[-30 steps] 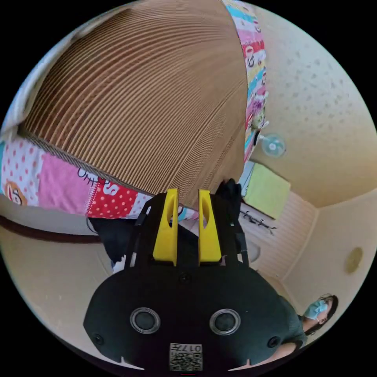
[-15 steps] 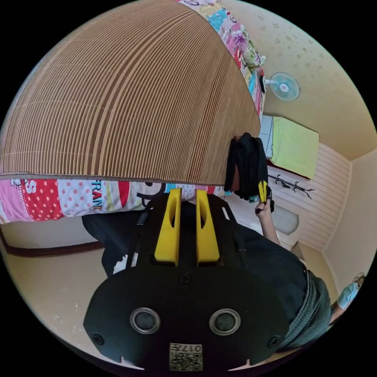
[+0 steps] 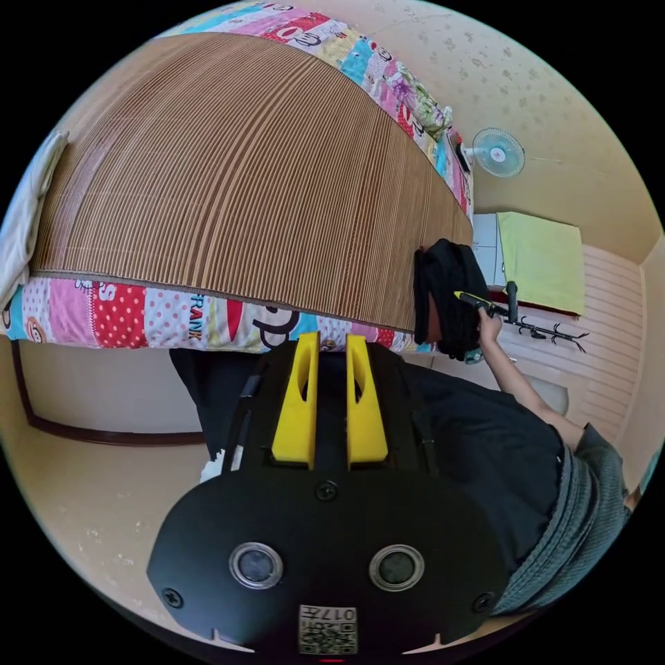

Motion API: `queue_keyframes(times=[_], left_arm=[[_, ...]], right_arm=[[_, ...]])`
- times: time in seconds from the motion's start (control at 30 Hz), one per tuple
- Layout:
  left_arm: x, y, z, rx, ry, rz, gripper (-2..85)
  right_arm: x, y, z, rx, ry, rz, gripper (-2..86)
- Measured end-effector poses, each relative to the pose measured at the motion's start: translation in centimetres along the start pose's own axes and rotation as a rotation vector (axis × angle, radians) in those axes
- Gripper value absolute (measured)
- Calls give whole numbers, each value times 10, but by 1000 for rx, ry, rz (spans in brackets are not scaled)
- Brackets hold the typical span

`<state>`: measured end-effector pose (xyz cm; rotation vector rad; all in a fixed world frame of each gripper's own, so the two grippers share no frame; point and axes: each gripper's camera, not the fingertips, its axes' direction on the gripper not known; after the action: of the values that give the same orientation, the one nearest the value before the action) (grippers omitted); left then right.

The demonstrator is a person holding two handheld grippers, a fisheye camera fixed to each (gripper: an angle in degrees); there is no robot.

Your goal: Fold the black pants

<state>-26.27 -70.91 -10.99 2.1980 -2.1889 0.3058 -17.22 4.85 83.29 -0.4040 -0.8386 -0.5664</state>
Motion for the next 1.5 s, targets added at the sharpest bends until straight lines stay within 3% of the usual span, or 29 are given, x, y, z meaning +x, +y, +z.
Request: queue_keyframes(times=[0.1,0.23,0.33,0.4,0.5,0.53,0.63,0.8,0.97,1.03,1.13,1.3,1.5], left_arm=[[2,5,5,19,21,-17,66],[3,4,10,22,8,-19,66],[6,1,11,39,22,0,66],[9,-8,14,38,53,25,66],[18,-28,18,33,87,79,66],[21,-32,18,30,92,96,66],[41,-54,18,13,84,197,67],[82,-80,14,-2,73,391,72],[112,-87,4,14,149,549,79],[120,-83,-3,34,180,608,86],[124,-73,-16,73,279,681,115],[130,-60,-27,53,612,781,156],[168,-47,-27,44,672,909,169]], right_arm=[[-21,3,18,-75,167,-37,56],[-16,23,0,-51,90,38,32],[35,82,-43,221,-276,356,24],[90,144,-51,449,-779,560,18],[130,208,-42,747,-1317,527,13],[133,217,-43,782,-1363,494,12],[130,265,-68,908,-1406,260,10],[96,359,-144,1209,-1440,-366,11],[79,423,-184,1331,-1301,-527,10],[71,436,-189,1346,-1333,-653,9],[58,455,-193,1389,-1425,-805,8],[30,494,-203,1456,-1565,-1249,7],[3,494,-195,1455,-1974,-1563,6]])
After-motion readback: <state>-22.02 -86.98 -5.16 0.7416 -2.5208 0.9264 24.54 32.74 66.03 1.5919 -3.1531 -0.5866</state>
